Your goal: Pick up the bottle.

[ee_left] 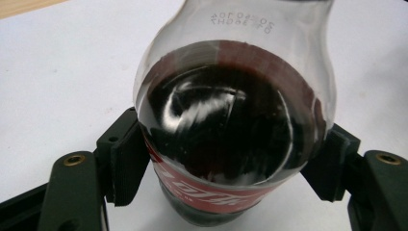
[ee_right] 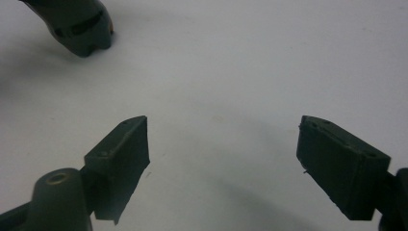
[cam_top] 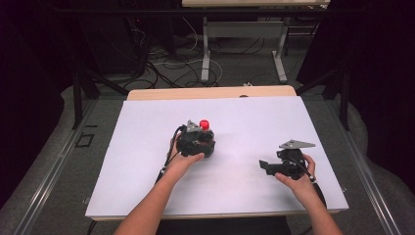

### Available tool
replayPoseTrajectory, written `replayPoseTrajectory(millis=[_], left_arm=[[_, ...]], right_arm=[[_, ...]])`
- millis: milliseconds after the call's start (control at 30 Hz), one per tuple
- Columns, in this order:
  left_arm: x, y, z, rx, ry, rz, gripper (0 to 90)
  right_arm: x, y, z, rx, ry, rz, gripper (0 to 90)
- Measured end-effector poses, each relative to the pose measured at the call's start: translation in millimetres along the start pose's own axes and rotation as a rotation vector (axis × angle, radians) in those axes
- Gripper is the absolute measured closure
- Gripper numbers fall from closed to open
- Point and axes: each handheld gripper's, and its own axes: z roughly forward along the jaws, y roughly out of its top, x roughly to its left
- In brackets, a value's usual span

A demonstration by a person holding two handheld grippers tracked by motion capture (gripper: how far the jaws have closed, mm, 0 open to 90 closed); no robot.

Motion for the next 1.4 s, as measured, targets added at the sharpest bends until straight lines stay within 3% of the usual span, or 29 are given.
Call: replayPoseTrajectory(millis=[333,433,533,800,967,1233,1400], left_arm=[[-11.5,-4.6,-26.2,-0.02,-0.04,0.024,28.8],[-16.1,-7.0,-35.8,-0.027,-0.046,0.038,28.9],[-22.0,-11.0,-44.2,-0.022,-0.051,0.048,28.9],[-42.4,-23.1,-60.8,-0.001,-0.091,0.075,29.0],[-55.0,-27.8,-67.8,-0.001,-0.128,0.079,28.9],[-65.0,-30.7,-66.7,0.002,-0.132,0.094,28.9],[-66.5,-32.6,-64.7,0.015,-0.129,0.099,28.9]], right_arm=[[21.2,10.5,-7.2,0.003,0.042,-0.042,25.0],[30.3,15.5,-10.8,-0.006,0.042,-0.063,29.5],[40.5,23.1,-15.7,-0.014,0.071,-0.077,33.1],[74.9,47.5,-25.2,-0.033,0.175,-0.183,38.8],[97.7,64.5,-34.3,-0.033,0.213,-0.25,39.2],[124.6,82.4,-38.5,-0.095,0.301,-0.243,49.1],[135.0,89.6,-36.3,-0.109,0.311,-0.242,51.5]])
